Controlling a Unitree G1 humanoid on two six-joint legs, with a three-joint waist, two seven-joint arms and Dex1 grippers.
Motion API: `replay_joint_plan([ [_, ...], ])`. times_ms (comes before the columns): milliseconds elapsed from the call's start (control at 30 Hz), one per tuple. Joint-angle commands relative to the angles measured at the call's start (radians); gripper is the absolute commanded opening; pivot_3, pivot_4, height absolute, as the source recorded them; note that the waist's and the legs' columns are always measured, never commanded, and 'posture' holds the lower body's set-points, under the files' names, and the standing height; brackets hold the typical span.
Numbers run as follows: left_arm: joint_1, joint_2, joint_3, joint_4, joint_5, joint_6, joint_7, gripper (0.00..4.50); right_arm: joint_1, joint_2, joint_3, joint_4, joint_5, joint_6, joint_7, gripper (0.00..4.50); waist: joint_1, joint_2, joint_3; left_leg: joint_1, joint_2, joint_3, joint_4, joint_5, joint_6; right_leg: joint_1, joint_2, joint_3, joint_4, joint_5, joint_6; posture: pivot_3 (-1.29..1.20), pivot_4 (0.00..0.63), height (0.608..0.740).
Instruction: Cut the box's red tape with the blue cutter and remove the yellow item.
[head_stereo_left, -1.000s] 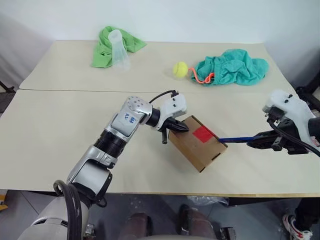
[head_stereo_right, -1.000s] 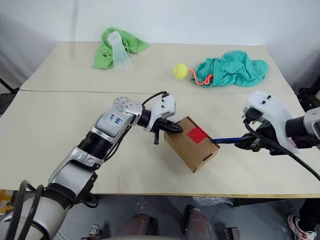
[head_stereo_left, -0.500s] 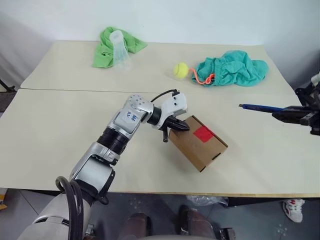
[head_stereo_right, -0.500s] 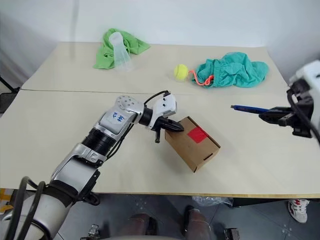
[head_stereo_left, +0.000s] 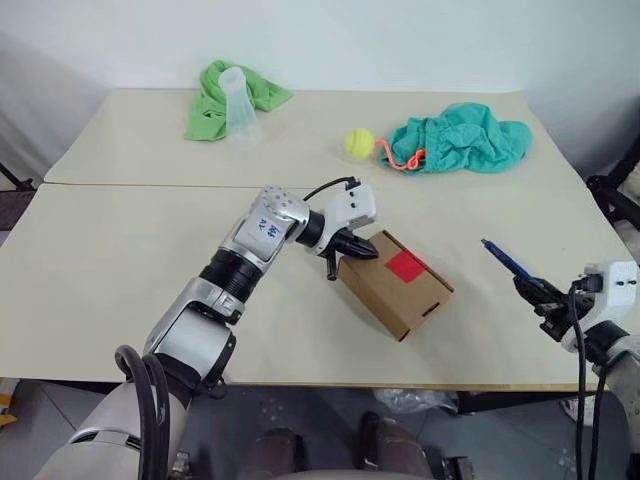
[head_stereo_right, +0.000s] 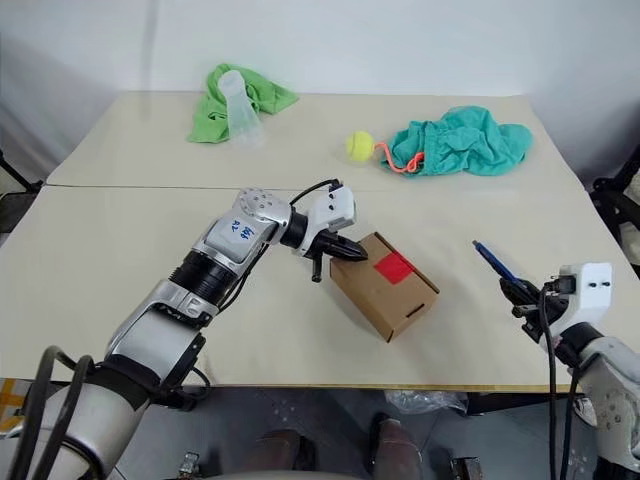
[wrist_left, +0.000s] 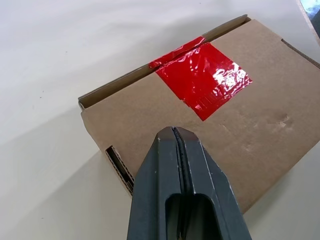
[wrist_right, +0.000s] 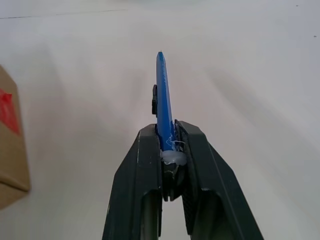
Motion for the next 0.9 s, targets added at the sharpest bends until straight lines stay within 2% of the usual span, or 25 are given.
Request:
replay_joint_plan([
  [33, 0.009, 0.022, -0.007, 0.03, 0.054, 0.021, 0.029, 0.0, 0.029, -0.022, 0.001, -0.002, -0.011, -0.02, -0.001, 0.87, 0.0, 0.0, 0.0, 0.0, 0.0, 0.0, 0.0, 0.0, 0.0, 0.0, 0.0, 0.001, 0.0, 0.0, 0.0, 0.0, 0.15, 0.74],
  [67, 0.002, 0.029, 0.005, 0.031, 0.05, 0.025, 0.034, 0.0, 0.035, -0.036, -0.011, -0.017, -0.008, -0.023, 0.004, 1.05, -0.001, 0.0, 0.0, -0.001, 0.0, -0.001, 0.0, 0.0, 0.0, -0.001, 0.0, 0.002, 0.001, 0.0, -0.001, 0.0, 0.15, 0.74],
  [233, -0.029, 0.06, 0.046, 0.028, 0.04, 0.038, 0.036, 0.0, 0.081, -0.103, -0.035, -0.07, -0.003, -0.024, 0.036, 2.78, -0.011, 0.001, 0.001, -0.003, 0.0, 0.0, -0.001, 0.0, 0.0, -0.004, 0.0, 0.001, 0.001, -0.001, -0.001, 0.0, 0.15, 0.74],
  [400, -0.063, 0.131, 0.08, 0.006, 0.037, 0.047, 0.03, 0.0, 0.124, -0.207, -0.04, -0.11, -0.079, -0.037, 0.027, 4.46, -0.023, 0.001, 0.001, -0.005, 0.001, 0.003, -0.002, 0.0, -0.001, -0.009, 0.002, -0.002, 0.001, -0.001, -0.001, 0.0, 0.15, 0.74],
  [567, -0.028, 0.268, 0.055, -0.093, 0.055, 0.107, -0.073, 0.0, 0.05, -0.31, 0.06, -0.166, -0.106, 0.002, 0.046, 4.46, -0.03, 0.0, 0.005, -0.008, 0.001, 0.008, -0.003, 0.0, -0.002, -0.015, 0.004, 0.0, 0.003, 0.0, -0.001, 0.0, 0.15, 0.74],
  [633, -0.015, 0.281, 0.046, -0.117, 0.057, 0.114, -0.087, 0.0, 0.021, -0.323, 0.085, -0.156, -0.108, 0.002, 0.054, 4.46, -0.023, -0.001, 0.005, -0.008, 0.002, 0.009, -0.002, 0.001, -0.002, -0.015, 0.004, 0.0, 0.003, -0.001, -0.001, 0.0, 0.15, 0.74],
  [800, 0.027, 0.279, 0.058, -0.255, 0.019, 0.223, -0.111, 0.0, -0.235, -0.367, 0.283, 0.041, -0.18, -0.03, 0.099, 4.46, -0.018, -0.001, 0.007, -0.012, 0.0, 0.007, 0.0, 0.001, 0.001, -0.015, 0.003, 0.0, 0.001, 0.001, 0.001, 0.0, 0.15, 0.74],
  [900, 0.044, 0.269, 0.05, -0.305, 0.004, 0.272, -0.123, 0.0, -0.326, -0.366, 0.367, 0.141, -0.222, -0.054, 0.13, 3.89, -0.018, -0.001, 0.007, -0.017, -0.001, 0.005, 0.002, 0.001, 0.001, -0.017, 0.003, -0.002, -0.001, 0.001, 0.002, 0.0, 0.15, 0.74],
])
